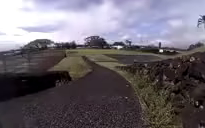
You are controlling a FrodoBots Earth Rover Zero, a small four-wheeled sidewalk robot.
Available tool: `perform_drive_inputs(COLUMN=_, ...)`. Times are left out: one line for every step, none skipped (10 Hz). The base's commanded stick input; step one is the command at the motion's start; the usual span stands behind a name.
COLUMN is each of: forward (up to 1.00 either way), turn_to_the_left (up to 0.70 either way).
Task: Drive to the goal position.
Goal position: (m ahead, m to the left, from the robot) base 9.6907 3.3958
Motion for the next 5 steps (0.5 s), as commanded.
perform_drive_inputs(forward=0.5, turn_to_the_left=0.0)
perform_drive_inputs(forward=0.5, turn_to_the_left=0.0)
perform_drive_inputs(forward=0.5, turn_to_the_left=0.0)
perform_drive_inputs(forward=0.5, turn_to_the_left=0.0)
perform_drive_inputs(forward=0.5, turn_to_the_left=0.0)
